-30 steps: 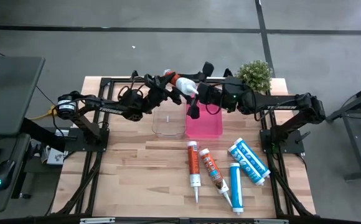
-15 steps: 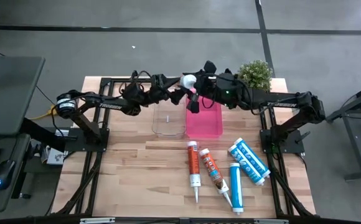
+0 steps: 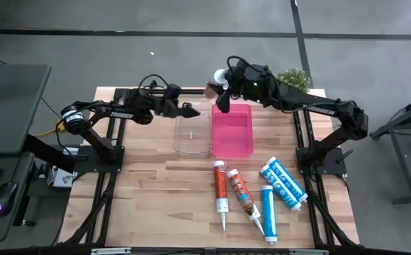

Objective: Pick & place silicon tubes, Sealant and Lysol wipes
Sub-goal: Put the left orange sealant into the transparent bin

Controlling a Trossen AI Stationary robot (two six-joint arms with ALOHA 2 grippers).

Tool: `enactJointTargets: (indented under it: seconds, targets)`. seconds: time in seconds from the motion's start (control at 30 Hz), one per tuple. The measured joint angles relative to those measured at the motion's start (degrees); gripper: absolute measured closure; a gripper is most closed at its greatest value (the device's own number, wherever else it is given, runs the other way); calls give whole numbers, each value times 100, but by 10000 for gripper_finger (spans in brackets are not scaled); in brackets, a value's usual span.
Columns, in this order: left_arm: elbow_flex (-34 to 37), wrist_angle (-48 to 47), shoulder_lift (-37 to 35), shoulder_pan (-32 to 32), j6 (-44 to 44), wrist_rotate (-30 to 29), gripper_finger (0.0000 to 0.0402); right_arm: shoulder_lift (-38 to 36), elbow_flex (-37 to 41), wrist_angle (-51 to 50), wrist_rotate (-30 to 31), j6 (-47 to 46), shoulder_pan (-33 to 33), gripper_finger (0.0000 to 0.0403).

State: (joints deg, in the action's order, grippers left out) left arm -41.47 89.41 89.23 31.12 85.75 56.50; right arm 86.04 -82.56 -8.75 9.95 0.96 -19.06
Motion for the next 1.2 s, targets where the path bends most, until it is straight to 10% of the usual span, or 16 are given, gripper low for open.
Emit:
enactJointTargets:
  seconds: [0.27, 1.2]
  targets:
    - [0, 15, -1192, 573, -170, 1655, 10, 409, 0, 124, -820, -395, -123, 197]
    - [-7, -255, -3630, 900, -41, 1603, 10, 3755, -2647, -634, -1039, -249, 77, 198]
